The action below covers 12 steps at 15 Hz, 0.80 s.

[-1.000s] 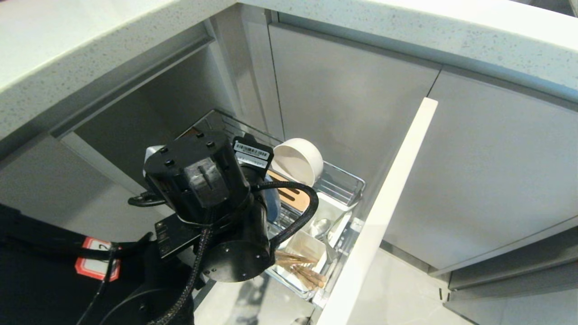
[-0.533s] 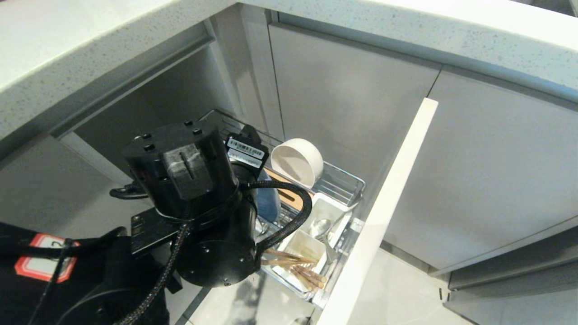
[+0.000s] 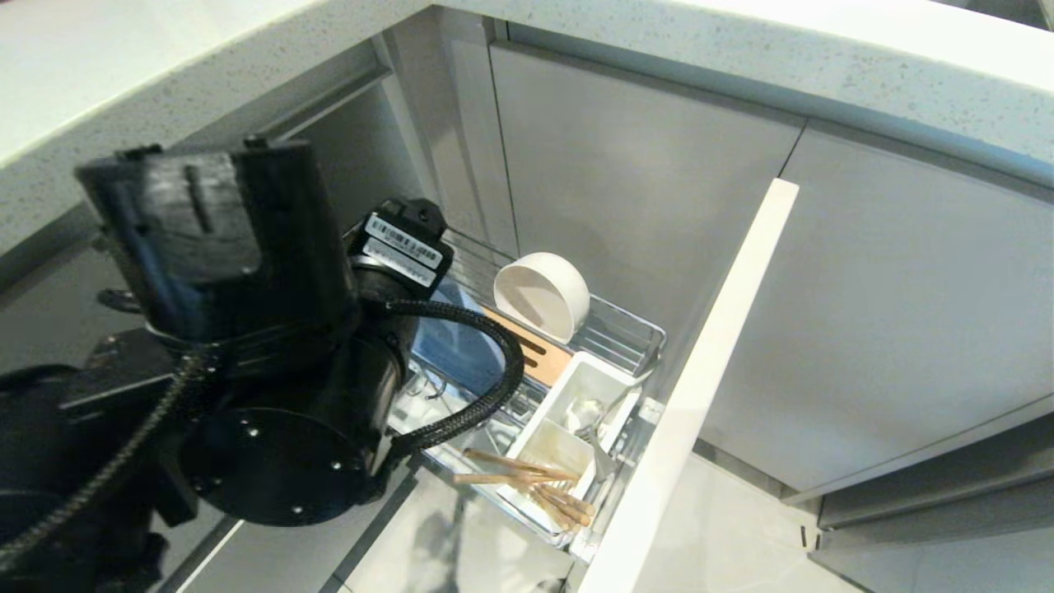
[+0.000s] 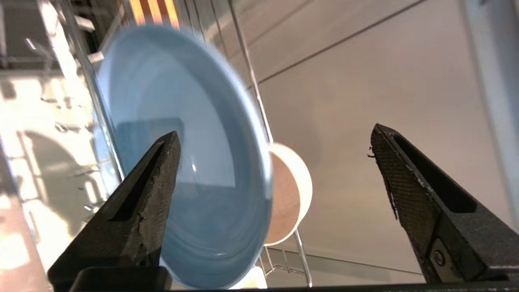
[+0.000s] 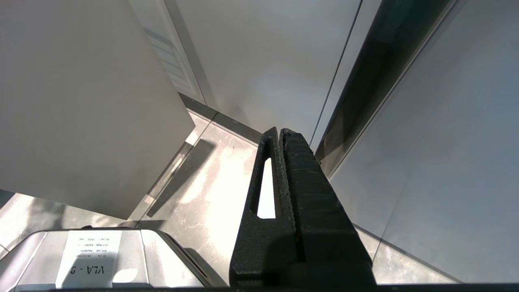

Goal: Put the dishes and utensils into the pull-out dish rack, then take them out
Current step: Take the plate out of the cupboard

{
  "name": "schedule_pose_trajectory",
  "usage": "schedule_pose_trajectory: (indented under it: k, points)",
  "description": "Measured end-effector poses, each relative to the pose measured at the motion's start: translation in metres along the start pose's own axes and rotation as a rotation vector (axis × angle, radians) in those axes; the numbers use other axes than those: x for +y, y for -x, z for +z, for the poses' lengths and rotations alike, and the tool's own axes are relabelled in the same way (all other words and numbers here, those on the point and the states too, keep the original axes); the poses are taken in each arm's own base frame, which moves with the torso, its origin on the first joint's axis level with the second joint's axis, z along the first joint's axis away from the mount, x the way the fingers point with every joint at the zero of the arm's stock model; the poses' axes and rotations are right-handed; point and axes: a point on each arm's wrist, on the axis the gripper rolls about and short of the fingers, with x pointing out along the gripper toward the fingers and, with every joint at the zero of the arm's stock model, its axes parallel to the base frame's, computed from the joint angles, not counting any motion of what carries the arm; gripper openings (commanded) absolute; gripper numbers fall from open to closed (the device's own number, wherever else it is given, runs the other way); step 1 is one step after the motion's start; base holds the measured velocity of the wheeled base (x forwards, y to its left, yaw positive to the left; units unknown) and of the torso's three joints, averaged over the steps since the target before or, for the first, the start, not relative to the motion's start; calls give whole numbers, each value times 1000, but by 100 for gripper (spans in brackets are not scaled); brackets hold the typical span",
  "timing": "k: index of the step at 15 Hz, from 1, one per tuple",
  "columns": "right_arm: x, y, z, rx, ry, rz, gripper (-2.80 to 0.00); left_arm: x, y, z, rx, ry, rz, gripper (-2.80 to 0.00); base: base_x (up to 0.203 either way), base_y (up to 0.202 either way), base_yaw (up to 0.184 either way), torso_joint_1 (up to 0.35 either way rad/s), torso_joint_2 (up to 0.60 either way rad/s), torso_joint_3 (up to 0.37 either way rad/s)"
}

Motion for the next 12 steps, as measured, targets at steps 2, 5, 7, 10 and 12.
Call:
schedule_pose_trajectory:
  k: [2, 5, 7, 10, 12]
  points:
    - [0, 0, 0, 0, 0, 0, -280, -5, 5, 18, -1, -4, -2, -280, 0, 0, 0, 0, 0, 0]
    - [0, 0, 0, 0, 0, 0, -280, -16, 14, 51, -15, -23, -21, -280, 0, 0, 0, 0, 0, 0]
    - [0, 0, 0, 0, 0, 0, -280, -22, 21, 74, -35, -64, -44, -280, 0, 0, 0, 0, 0, 0]
    - [0, 0, 0, 0, 0, 0, -280, -22, 33, 109, -29, -121, -132, -280, 0, 0, 0, 0, 0, 0]
    - [0, 0, 0, 0, 0, 0, -280, -15, 38, 136, -33, -138, -201, -280, 0, 0, 0, 0, 0, 0]
